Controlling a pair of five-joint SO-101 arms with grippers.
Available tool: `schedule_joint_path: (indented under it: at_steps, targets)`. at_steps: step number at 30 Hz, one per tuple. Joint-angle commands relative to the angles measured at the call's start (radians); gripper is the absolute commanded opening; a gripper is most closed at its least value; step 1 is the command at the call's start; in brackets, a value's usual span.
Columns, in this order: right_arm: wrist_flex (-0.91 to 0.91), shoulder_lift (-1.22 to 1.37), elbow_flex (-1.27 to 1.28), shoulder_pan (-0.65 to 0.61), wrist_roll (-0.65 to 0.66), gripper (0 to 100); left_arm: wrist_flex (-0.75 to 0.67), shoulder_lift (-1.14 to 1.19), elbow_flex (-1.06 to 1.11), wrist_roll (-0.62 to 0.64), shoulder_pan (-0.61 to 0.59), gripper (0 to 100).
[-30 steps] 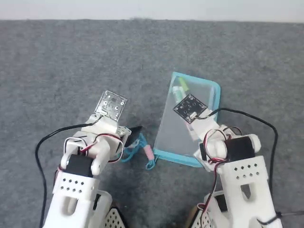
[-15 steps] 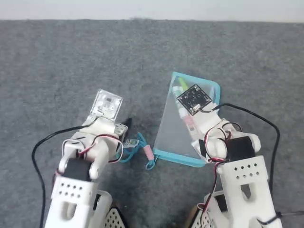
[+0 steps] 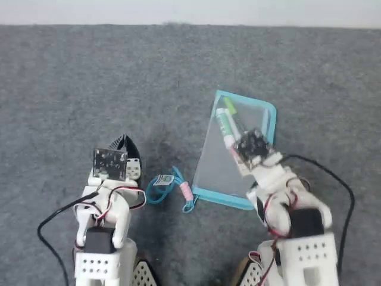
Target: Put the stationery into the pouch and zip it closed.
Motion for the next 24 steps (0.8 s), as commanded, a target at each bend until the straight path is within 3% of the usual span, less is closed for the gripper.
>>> schedule_joint_path:
  at_steps: [1,5,8,15,20,24]
  targets:
    - [-0.022,-0.177,0.077,0.059,0.069,0.7,-0.034,0.028,-0.005,0.015,-0.060,2]
    - [-0.022,-0.357,0.204,0.137,0.080,0.7,-0.017,0.028,-0.004,0.015,-0.101,2]
    - [-0.022,-0.472,0.327,0.157,0.080,0.7,0.089,0.028,-0.004,0.015,-0.118,2]
    - [-0.065,-0.460,0.442,0.156,0.072,0.9,0.370,0.025,-0.004,0.015,-0.123,2]
    - [-0.065,-0.464,0.506,0.156,0.078,0.9,0.482,0.023,-0.004,0.015,-0.123,2]
    - [-0.065,-0.463,0.522,0.157,0.080,0.8,0.488,0.023,-0.004,0.015,-0.123,2]
